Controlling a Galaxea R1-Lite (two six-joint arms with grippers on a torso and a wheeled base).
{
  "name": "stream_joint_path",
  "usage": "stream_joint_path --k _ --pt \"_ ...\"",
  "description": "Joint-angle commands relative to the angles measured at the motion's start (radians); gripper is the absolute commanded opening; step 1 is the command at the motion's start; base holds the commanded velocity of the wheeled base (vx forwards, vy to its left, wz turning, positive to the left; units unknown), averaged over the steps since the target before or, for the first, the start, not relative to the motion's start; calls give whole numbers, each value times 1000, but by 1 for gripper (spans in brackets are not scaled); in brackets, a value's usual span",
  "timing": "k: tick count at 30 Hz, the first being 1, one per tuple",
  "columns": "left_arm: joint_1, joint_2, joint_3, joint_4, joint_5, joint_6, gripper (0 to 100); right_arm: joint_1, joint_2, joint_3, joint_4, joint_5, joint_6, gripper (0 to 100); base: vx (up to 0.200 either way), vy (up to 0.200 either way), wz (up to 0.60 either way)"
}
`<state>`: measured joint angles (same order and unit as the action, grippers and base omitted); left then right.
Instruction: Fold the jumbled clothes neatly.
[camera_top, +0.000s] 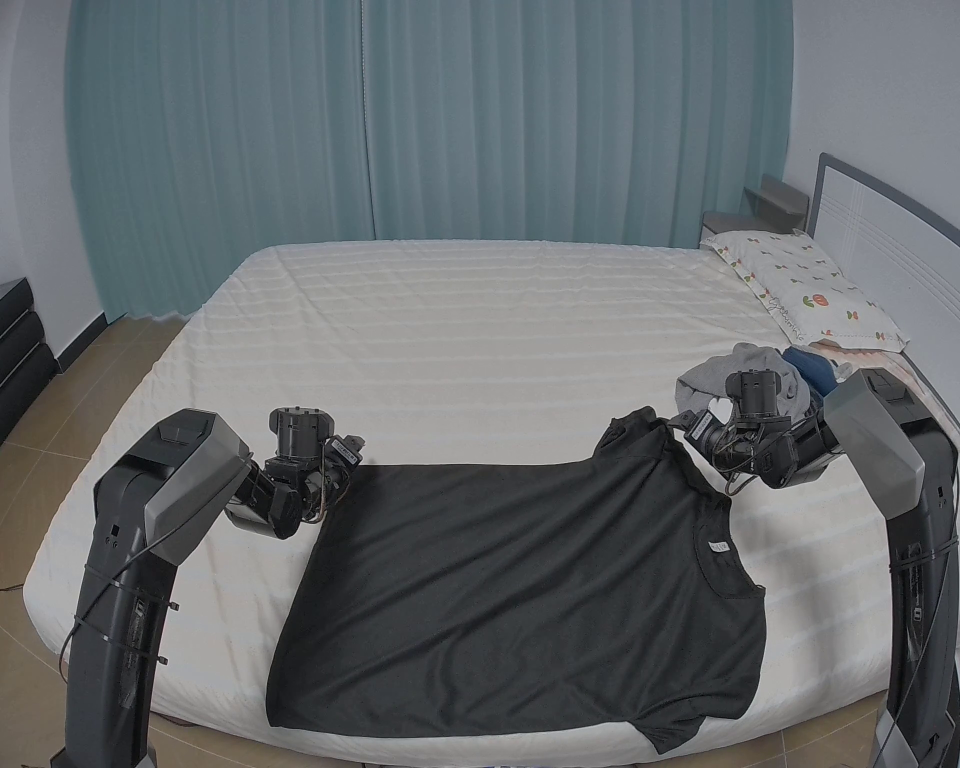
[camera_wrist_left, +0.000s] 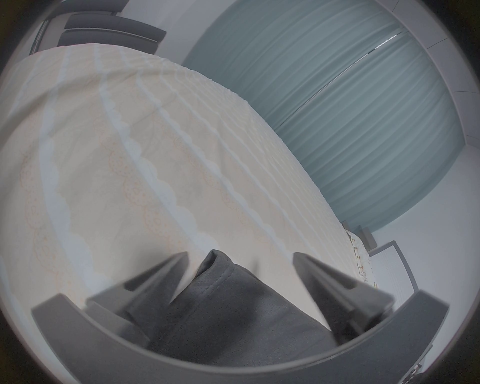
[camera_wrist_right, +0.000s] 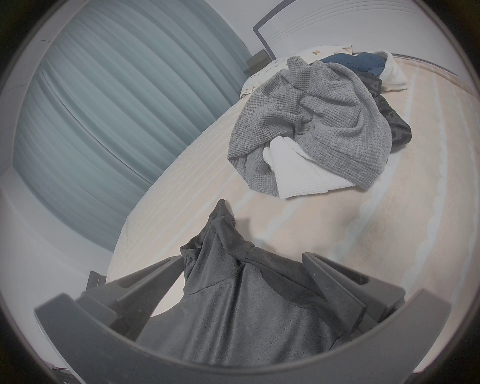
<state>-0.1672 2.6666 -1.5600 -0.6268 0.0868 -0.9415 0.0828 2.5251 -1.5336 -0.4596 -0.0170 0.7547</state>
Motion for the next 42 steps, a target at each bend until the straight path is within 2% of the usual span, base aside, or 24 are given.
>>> stream_joint_path --k 1,8,12,17,19,25,34,42 --pt "0 3 -2 -1 1 0 0 0 6 -2 -1 0 0 100 0 0 0" --pt "5 -4 -2 -2 14 -3 0 0 24 -8 -2 0 -3 100 0 0 0" --pt "15 -4 -6 -22 80 -10 0 2 52 -28 -5 -1 -12 100 0 0 0" --pt "26 -5 1 -47 96 -11 0 2 75 -66 -5 -3 -15 100 0 0 0" --pt "34 -2 -5 -48 126 -11 0 2 92 -82 -5 -4 -21 100 0 0 0" --pt "49 -2 -6 -51 151 -13 0 2 127 -105 -25 -4 -74 100 0 0 0" --pt "71 9 -9 -71 165 -26 0 9 173 -118 -128 -1 -167 100 0 0 0" --pt "74 12 -5 -70 165 -26 0 37 208 -198 -129 -8 -252 100 0 0 0"
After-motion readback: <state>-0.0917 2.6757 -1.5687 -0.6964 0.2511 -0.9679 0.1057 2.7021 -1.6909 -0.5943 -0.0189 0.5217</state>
